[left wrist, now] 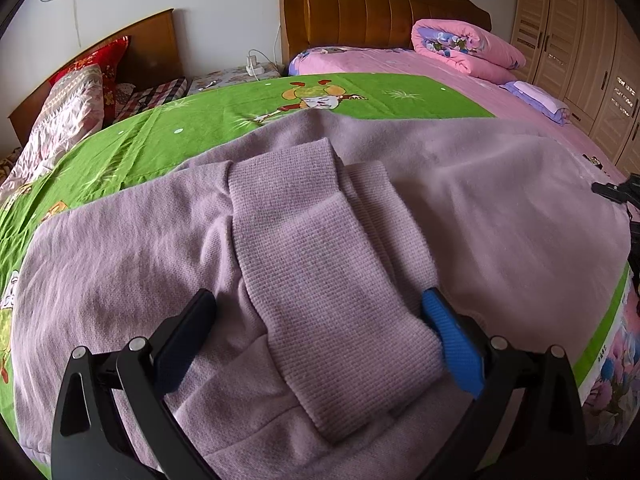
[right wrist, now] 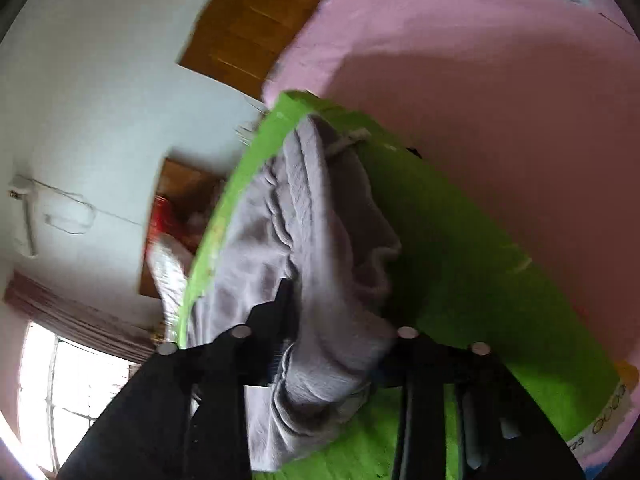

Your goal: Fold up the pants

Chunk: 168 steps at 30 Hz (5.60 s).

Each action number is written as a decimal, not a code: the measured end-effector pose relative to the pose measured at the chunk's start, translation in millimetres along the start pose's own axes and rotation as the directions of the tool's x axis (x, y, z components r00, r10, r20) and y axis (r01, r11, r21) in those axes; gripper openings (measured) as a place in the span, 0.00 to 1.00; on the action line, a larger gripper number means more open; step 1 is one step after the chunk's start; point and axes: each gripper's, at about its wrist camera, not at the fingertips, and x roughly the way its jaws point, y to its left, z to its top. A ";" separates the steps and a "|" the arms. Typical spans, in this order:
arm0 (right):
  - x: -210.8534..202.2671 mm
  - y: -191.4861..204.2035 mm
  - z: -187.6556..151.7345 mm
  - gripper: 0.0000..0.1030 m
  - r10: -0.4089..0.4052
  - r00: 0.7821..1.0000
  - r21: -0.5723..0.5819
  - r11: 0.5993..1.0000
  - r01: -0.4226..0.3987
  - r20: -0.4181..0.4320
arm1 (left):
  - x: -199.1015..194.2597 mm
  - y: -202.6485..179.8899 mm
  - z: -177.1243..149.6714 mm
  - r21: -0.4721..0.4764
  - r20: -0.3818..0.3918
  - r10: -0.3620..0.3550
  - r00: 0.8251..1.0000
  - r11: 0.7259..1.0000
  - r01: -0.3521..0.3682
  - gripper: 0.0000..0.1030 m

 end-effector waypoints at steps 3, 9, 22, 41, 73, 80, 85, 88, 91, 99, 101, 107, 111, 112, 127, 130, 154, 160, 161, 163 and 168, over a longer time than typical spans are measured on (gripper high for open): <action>-6.9 5.6 -5.6 0.30 0.034 0.998 -0.011 0.999 -0.033 0.053 | 0.4 0.0 0.3 -0.001 -0.001 0.001 1.000 1.000 -0.001 0.99; -16.4 19.0 -5.5 0.29 0.124 0.983 0.028 0.991 -0.129 0.135 | 2.8 -3.2 3.4 0.007 -0.011 0.022 1.000 1.000 -0.022 0.99; -6.7 213.5 -50.6 0.27 0.098 0.971 -0.485 0.874 0.021 0.217 | -93.8 104.6 -7.7 -0.263 0.328 -0.209 0.921 0.916 0.302 0.98; 154.1 322.1 -364.2 0.24 -0.043 0.982 -0.976 -0.128 0.174 0.181 | -64.6 200.5 -22.9 -0.491 0.308 -0.611 0.729 0.555 0.672 0.98; 51.9 177.0 -235.1 0.86 -0.173 0.978 -0.873 0.451 0.184 0.117 | 41.6 109.9 55.6 -0.450 -0.163 -0.677 0.718 0.698 0.556 0.98; 87.4 184.5 -248.7 0.86 -0.274 0.950 -0.872 0.415 0.259 0.152 | 12.6 103.0 47.1 -0.318 -0.201 -0.505 0.839 0.844 0.432 0.34; 87.7 188.3 -251.4 0.86 -0.277 0.941 -0.873 0.389 0.294 0.194 | -78.6 89.7 85.6 -0.173 -0.020 -0.497 0.868 0.856 0.486 0.24; 85.7 190.6 -253.7 0.87 -0.280 0.932 -0.874 0.362 0.323 0.229 | -140.6 102.4 106.9 -0.121 0.099 -0.516 0.851 0.843 0.525 0.19; 83.5 189.6 -257.1 0.88 -0.257 0.938 -0.883 0.348 0.314 0.232 | -166.8 139.9 105.5 -0.145 0.148 -0.490 0.859 0.849 0.508 0.19; 83.1 189.2 -271.3 0.88 -0.244 0.937 -0.906 0.282 0.317 0.251 | -40.1 251.3 -21.2 -0.543 0.037 -0.462 0.886 0.735 0.406 0.19; 83.7 189.2 -271.0 0.88 -0.245 0.936 -0.907 0.274 0.318 0.254 | -38.7 261.8 -36.7 -0.578 0.118 -0.504 0.856 0.666 0.472 0.19; 80.5 197.4 -269.3 0.88 -0.258 0.929 -0.905 0.267 0.332 0.265 | -86.8 243.8 -2.7 -0.449 0.156 -0.454 0.877 0.758 0.473 0.19; 81.5 198.0 -274.6 0.89 -0.254 0.932 -0.912 0.256 0.321 0.257 | -88.5 249.5 -7.4 -0.462 0.131 -0.422 0.897 0.775 0.431 0.19; 83.4 197.2 -276.5 0.89 -0.259 0.932 -0.916 0.246 0.317 0.253 | -80.7 254.8 -16.2 -0.486 0.119 -0.417 0.901 0.767 0.419 0.19; 84.7 195.1 -279.9 0.89 -0.247 0.936 -0.923 0.229 0.308 0.251 | -84.7 274.0 -52.0 -0.535 0.161 -0.401 0.902 0.732 0.421 0.22; 83.3 193.3 -276.6 0.89 -0.236 0.945 -0.926 0.246 0.286 0.229 | -55.7 290.2 -83.0 -0.599 0.213 -0.462 0.861 0.634 0.489 0.31; 79.8 209.6 -287.0 0.91 0.027 0.871 -0.807 0.364 -0.465 -0.490 | -99.1 147.6 -90.6 -0.213 0.179 -0.196 0.964 0.949 0.232 0.96; 81.7 213.0 -290.2 0.91 0.016 0.874 -0.814 0.357 -0.459 -0.485 | -108.6 147.6 -96.2 -0.220 0.180 -0.179 0.967 0.951 0.217 0.95; 80.6 212.6 -290.5 0.91 0.016 0.879 -0.823 0.344 -0.452 -0.476 | -108.2 146.6 -93.9 -0.221 0.171 -0.173 0.970 0.953 0.209 0.94; 80.5 209.6 -289.3 0.91 0.020 0.885 -0.833 0.331 -0.444 -0.464 | -121.1 141.8 -83.3 -0.270 0.142 -0.143 0.979 0.946 0.177 0.91; 83.6 211.9 -298.8 0.96 0.011 0.900 -0.855 0.309 -0.418 -0.436 | -147.4 116.9 -34.0 -0.176 0.220 -0.157 0.963 0.964 0.197 0.93</action>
